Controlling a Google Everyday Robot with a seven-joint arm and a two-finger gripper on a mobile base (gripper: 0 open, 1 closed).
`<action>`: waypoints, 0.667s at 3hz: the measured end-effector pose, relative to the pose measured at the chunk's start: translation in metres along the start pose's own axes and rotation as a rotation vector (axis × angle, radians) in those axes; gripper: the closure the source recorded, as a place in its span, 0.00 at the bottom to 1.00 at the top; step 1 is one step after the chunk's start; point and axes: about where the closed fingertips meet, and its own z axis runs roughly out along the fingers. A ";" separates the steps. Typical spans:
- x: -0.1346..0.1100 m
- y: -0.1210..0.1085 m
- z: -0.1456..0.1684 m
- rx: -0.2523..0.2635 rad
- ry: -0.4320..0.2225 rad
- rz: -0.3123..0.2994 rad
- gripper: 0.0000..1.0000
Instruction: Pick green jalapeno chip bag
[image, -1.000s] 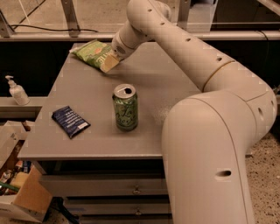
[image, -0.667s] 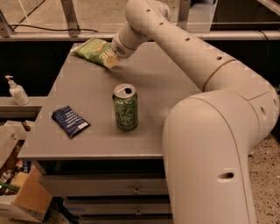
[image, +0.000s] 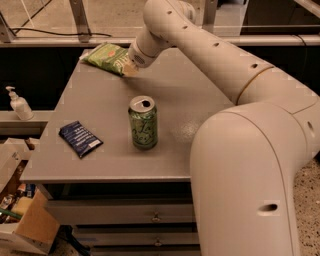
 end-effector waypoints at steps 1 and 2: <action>0.000 -0.004 -0.009 0.016 -0.009 0.001 1.00; 0.001 -0.011 -0.021 0.019 -0.024 0.005 0.82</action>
Offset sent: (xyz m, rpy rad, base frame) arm 0.0055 -0.0351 0.0392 0.0442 -0.0374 -0.0172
